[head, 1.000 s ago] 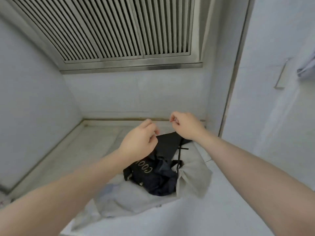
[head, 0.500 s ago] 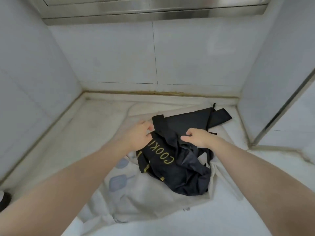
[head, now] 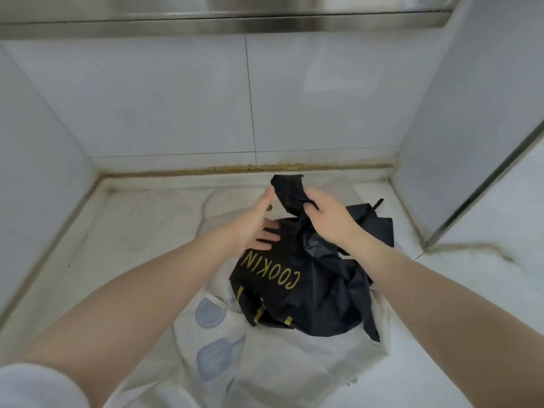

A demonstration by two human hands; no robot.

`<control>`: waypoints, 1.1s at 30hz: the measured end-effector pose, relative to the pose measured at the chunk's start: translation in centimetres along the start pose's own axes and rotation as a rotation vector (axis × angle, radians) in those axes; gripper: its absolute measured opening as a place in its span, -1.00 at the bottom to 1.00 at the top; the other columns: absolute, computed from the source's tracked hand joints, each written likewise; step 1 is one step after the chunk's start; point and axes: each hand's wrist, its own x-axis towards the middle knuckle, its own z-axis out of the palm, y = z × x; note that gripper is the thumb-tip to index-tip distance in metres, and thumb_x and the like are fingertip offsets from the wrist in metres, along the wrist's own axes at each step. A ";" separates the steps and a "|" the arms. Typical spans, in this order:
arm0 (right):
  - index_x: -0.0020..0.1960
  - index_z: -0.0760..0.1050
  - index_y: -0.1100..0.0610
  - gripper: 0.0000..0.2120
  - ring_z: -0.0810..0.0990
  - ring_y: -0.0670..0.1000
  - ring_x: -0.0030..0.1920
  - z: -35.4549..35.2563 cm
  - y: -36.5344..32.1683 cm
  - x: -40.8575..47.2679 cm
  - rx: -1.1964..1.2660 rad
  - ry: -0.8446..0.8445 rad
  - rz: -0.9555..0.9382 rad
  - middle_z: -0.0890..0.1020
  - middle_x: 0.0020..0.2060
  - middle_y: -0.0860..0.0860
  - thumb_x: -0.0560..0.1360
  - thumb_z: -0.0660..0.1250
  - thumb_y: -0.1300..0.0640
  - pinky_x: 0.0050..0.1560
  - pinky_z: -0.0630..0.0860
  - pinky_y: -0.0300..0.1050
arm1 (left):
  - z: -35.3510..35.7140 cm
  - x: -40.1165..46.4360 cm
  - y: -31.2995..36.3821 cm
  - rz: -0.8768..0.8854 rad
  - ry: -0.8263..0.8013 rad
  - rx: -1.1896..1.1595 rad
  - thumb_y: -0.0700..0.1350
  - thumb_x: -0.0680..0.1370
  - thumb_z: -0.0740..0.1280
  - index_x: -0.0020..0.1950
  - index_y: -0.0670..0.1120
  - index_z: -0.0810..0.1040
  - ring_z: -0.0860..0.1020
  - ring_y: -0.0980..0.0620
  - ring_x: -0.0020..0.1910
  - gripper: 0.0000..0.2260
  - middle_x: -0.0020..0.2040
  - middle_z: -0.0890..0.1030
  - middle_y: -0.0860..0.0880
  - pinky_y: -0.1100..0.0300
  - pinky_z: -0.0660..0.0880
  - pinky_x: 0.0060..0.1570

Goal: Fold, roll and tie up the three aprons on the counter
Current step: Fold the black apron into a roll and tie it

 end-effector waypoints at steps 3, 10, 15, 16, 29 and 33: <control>0.07 0.57 0.23 -0.77 0.50 0.07 0.01 -0.6 -3.1 -0.7 -0.141 -0.146 -0.253 0.55 -0.02 0.08 0.52 0.19 0.33 0.09 0.42 -0.04 | -0.4 -0.8 3.8 0.131 -0.106 -0.439 0.32 0.48 0.17 0.11 -0.09 0.56 0.61 -0.07 -0.03 -0.47 0.00 0.64 -0.11 0.05 0.53 -0.03; 0.06 0.55 0.08 -0.56 0.49 -0.07 0.10 -3.9 -9.3 -1.8 0.010 -0.186 -0.205 0.58 0.07 0.04 0.43 0.22 -0.24 0.22 0.43 -0.10 | -0.4 -5.2 10.8 0.541 -0.040 -0.019 -0.18 0.61 0.22 0.05 -0.11 0.58 0.60 -0.07 0.01 -0.85 0.01 0.65 -0.08 0.09 0.53 0.05; 0.01 0.53 0.03 -0.92 0.59 -0.16 -0.14 -7.0 -14.0 -0.9 0.412 0.045 0.036 0.64 -0.15 -0.09 0.54 0.31 0.07 -0.25 0.49 -0.33 | -0.5 -8.0 13.1 0.660 -0.148 0.006 -0.10 0.64 0.13 0.14 -0.04 0.55 0.57 0.00 0.10 -0.79 0.09 0.62 -0.03 0.16 0.49 0.13; 0.06 0.51 0.02 -0.89 0.58 -0.16 -0.18 -7.1 -14.6 -0.5 0.360 0.049 0.063 0.62 -0.16 -0.10 0.54 0.31 0.09 -0.33 0.48 -0.34 | -0.6 -8.5 13.1 0.660 -0.168 -0.045 -0.06 0.65 0.12 0.23 -0.05 0.50 0.53 0.00 0.17 -0.75 0.17 0.58 -0.05 0.15 0.46 0.18; 0.45 0.28 0.16 -0.54 0.28 0.01 0.45 -12.1 -20.5 1.8 1.523 0.349 -0.026 0.39 0.41 0.07 0.66 -0.10 -0.03 0.49 0.11 -0.08 | -0.6 -9.0 8.7 0.712 0.393 0.269 -0.03 0.52 0.35 0.03 -0.14 0.44 0.50 0.01 -0.11 -0.78 -0.12 0.51 0.01 0.23 0.42 -0.22; 0.45 0.29 0.07 -0.57 0.29 -0.02 0.44 -14.1 -21.1 0.5 1.615 0.449 -0.147 0.36 0.42 0.03 0.66 -0.10 0.00 0.44 0.18 -0.15 | -1.7 -9.0 9.2 0.710 0.412 0.426 -0.06 0.64 0.12 -0.01 -0.23 0.48 0.52 -0.13 -0.03 -0.73 -0.06 0.56 -0.14 0.08 0.42 -0.10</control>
